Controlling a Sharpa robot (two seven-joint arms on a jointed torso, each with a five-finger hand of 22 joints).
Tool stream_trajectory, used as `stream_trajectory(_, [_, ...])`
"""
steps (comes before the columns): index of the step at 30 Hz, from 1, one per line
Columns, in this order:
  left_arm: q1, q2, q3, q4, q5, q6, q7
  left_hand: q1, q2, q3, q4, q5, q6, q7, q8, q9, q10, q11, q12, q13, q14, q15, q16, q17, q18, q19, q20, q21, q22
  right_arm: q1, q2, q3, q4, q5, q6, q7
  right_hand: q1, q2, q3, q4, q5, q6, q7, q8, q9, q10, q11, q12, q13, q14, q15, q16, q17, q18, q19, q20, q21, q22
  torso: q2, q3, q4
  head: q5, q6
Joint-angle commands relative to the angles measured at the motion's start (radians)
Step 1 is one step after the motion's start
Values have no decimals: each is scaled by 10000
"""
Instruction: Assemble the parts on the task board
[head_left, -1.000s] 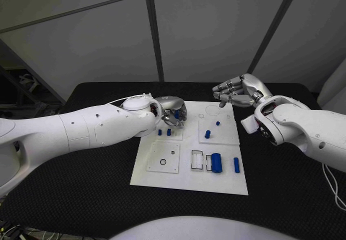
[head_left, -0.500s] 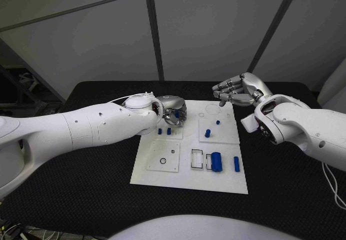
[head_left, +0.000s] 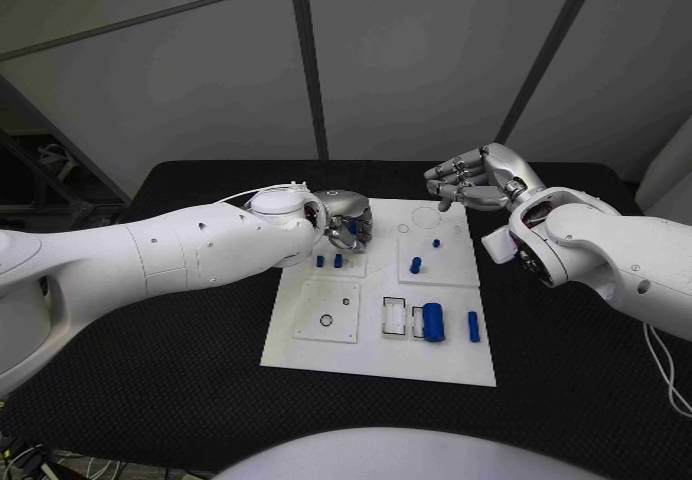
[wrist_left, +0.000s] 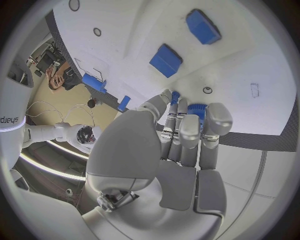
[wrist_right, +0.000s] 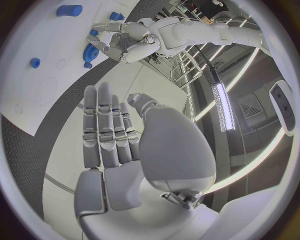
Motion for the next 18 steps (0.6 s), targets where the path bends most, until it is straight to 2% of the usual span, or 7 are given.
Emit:
stream_trajectory(1, [-11, 21, -7, -25, -89, 215, -95, 16, -62, 80, 4, -40, 14, 29, -59, -23, -8, 15, -62, -17, 50, 34, 55, 21, -213, 63, 20, 65, 33, 17, 8, 4, 11, -27, 66, 94, 16, -27, 56, -24, 35, -46, -1, -17, 9, -66, 9, -28, -8, -10, -10, -50, -9, 106, -8, 20, -26, 13, 1, 4, -3, 1, -13])
stream_trajectory(8, [-25, 45, -7, -51, -90, 288, -149, 238, 93, 409, -112, -28, 154, 116, -91, -95, 393, -98, -53, -26, 153, -51, 189, 149, -262, 247, -20, 416, 270, 17, 1, 4, 17, -27, 64, 89, 16, -27, 56, -24, 35, -46, -1, -17, 9, -66, 9, -28, -8, -10, -10, -50, -9, 106, -8, 20, -26, 13, -2, 7, -9, 0, -25])
stream_trajectory(13, [-42, 50, -7, -48, -90, 222, -140, 532, 271, 816, -336, -36, 581, 104, -1, -81, 991, -245, -45, 11, 258, -185, 289, 241, -323, 429, -139, 771, 514, 17, -3, 4, 21, -27, 62, 90, 16, -27, 56, -24, 35, -46, -1, -17, 9, -66, 9, -28, -8, -10, -10, -50, -9, 106, -8, 20, -26, 13, -5, 5, -3, -3, -22])
stream_trajectory(18, [-56, 28, -6, -12, -89, 14, -21, 562, 307, 975, -451, -48, 870, 70, 37, -65, 1349, -306, -127, 42, 329, -246, 338, 280, -369, 537, -207, 998, 676, 17, 1, 4, 23, -27, 61, 92, 12, -22, 59, -24, 43, -43, -1, -15, 10, -61, 8, -25, -9, -4, -11, -53, -10, 106, -7, 20, -24, 15, -3, 3, 1, -1, -14])
